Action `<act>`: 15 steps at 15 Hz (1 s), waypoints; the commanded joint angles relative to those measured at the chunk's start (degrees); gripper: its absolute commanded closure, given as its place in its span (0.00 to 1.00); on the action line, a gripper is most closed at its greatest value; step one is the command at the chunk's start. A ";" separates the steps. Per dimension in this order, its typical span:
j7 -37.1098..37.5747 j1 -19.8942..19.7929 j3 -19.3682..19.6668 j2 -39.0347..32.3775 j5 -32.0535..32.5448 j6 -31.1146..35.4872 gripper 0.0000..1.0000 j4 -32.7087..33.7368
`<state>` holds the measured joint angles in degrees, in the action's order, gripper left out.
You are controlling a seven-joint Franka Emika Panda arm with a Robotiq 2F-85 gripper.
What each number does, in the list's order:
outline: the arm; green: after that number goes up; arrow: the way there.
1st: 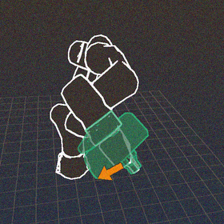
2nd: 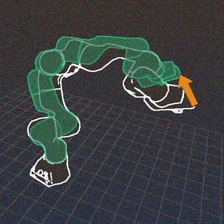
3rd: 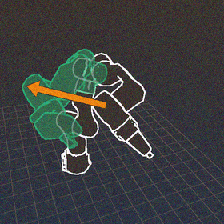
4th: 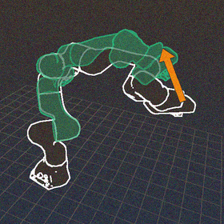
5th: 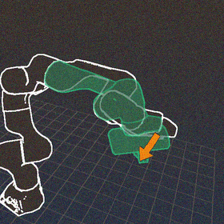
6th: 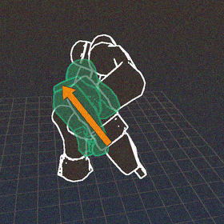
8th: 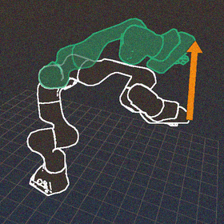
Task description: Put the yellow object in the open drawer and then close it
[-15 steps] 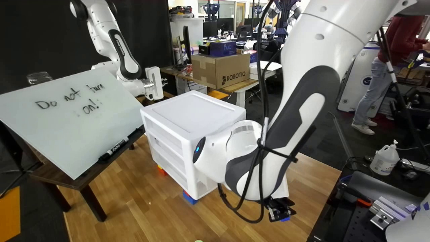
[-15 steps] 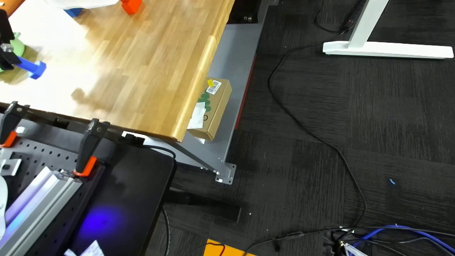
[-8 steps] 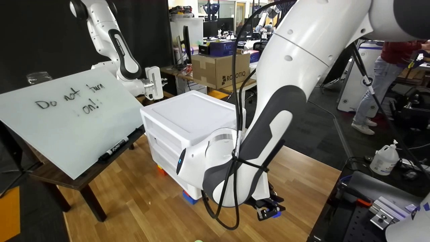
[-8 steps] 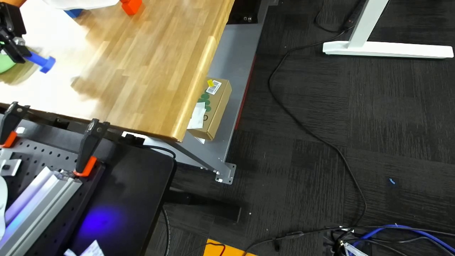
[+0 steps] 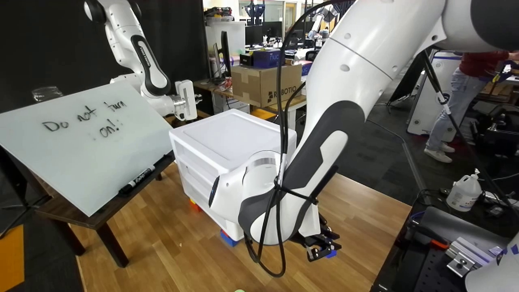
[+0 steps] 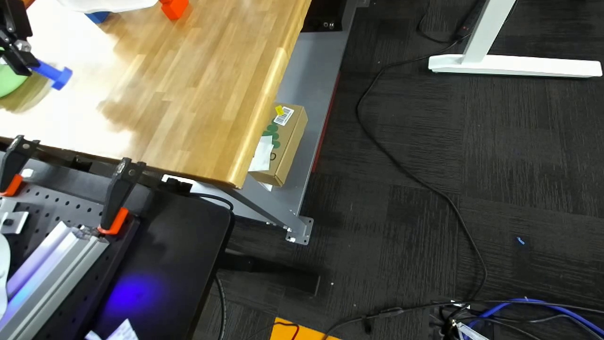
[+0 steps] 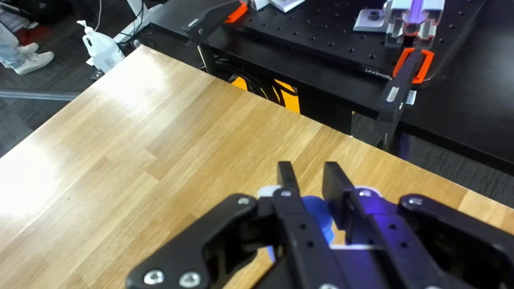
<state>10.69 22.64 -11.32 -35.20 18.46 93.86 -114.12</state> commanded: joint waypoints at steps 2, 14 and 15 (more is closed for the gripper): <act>-0.20 -0.01 -0.26 0.86 -0.35 -1.18 0.94 -0.08; -0.06 -0.26 -0.13 0.11 -0.40 -0.20 0.78 0.04; -0.06 -0.26 -0.13 0.11 -0.40 -0.20 0.78 0.04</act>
<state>10.65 22.31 -11.48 -34.96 18.10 93.83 -114.33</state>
